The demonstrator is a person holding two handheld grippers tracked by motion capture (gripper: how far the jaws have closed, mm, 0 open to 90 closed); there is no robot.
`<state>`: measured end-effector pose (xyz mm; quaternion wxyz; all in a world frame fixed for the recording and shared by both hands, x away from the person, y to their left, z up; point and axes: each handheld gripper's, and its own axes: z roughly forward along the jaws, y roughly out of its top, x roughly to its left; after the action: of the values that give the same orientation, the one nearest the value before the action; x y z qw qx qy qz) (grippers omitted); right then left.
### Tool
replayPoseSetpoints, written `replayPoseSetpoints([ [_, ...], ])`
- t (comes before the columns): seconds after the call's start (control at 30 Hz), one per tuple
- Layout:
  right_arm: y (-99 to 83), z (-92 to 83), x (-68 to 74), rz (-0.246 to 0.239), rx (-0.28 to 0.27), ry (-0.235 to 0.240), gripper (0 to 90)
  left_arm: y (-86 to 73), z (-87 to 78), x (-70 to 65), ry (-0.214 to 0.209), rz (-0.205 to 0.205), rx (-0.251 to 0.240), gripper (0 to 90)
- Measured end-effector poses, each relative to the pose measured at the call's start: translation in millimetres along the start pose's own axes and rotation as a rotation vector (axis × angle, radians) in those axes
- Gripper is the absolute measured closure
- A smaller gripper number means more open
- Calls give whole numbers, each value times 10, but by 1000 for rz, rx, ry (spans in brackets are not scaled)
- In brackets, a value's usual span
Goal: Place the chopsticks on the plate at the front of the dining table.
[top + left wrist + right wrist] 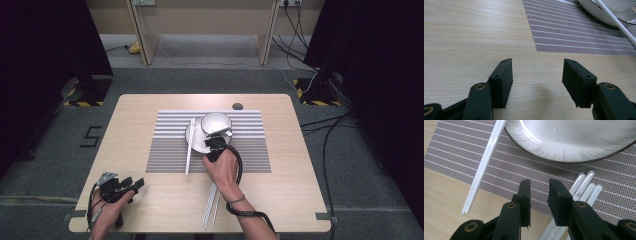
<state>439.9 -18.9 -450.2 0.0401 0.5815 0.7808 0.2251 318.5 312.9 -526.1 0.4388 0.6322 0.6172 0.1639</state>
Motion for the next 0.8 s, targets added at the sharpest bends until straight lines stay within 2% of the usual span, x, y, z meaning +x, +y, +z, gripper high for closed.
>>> replayPoseSetpoints([
  [0.5, -127, -103, -199, 3, -55, 7, 692, 0, 0, 0, 1, -1, 0, 412],
  [0.8, -220, -207, -387, 29, -86, -4, 681, 0, 0, -2, 2, -1, -1, 412],
])
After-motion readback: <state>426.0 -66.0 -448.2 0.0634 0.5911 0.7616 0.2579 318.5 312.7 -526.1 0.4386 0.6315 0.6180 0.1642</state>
